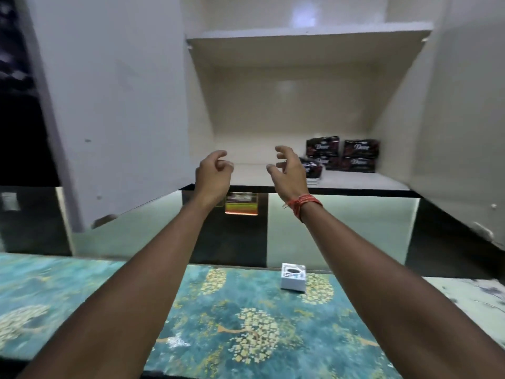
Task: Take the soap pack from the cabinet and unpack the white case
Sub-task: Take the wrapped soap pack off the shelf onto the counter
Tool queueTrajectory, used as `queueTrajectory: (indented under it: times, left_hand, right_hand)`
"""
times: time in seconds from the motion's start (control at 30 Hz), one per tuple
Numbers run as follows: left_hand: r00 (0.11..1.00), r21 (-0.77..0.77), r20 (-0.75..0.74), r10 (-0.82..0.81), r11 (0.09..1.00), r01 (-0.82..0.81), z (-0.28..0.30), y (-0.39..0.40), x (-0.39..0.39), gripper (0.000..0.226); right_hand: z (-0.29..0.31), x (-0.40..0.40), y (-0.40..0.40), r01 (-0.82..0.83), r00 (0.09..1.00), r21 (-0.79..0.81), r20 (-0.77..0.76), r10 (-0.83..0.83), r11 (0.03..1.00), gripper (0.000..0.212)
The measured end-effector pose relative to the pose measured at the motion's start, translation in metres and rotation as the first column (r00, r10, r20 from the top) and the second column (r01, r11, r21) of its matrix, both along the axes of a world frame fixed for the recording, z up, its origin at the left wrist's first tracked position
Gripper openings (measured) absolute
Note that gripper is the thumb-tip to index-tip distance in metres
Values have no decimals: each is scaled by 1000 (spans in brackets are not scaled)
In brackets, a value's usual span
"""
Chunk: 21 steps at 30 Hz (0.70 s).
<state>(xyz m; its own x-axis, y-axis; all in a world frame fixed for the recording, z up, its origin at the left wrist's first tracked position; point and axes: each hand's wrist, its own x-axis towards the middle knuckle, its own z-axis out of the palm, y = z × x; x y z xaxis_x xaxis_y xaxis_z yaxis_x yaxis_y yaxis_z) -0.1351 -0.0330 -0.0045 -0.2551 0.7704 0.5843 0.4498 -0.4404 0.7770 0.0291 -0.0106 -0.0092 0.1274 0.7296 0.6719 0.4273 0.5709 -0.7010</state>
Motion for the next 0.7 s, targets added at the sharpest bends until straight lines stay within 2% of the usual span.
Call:
queueTrajectory:
  times: [0.13, 0.33, 0.47, 0.57, 0.7]
  left_hand:
    - [992, -46, 18, -127, 991, 128, 0, 35, 50, 39]
    - [973, -152, -34, -230, 963, 222, -1, 101, 104, 42]
    - [977, -242, -101, -190, 957, 161, -1, 153, 128, 44]
    - [975, -355, -157, -155, 930, 91, -2, 184, 137, 48]
    - [984, -450, -104, -145, 889, 84, -6, 217, 144, 55]
  right_hand:
    - [1, 51, 24, 80, 996, -64, -34, -83, 995, 40]
    - [-2, 102, 84, 197, 980, -155, 30, -195, 968, 28]
    - [-1, 127, 139, 310, 949, -207, 133, -287, 928, 25]
    - [2, 139, 173, 378, 921, -273, 207, -329, 885, 32]
    - [6, 146, 202, 279, 960, -457, 124, -250, 845, 40]
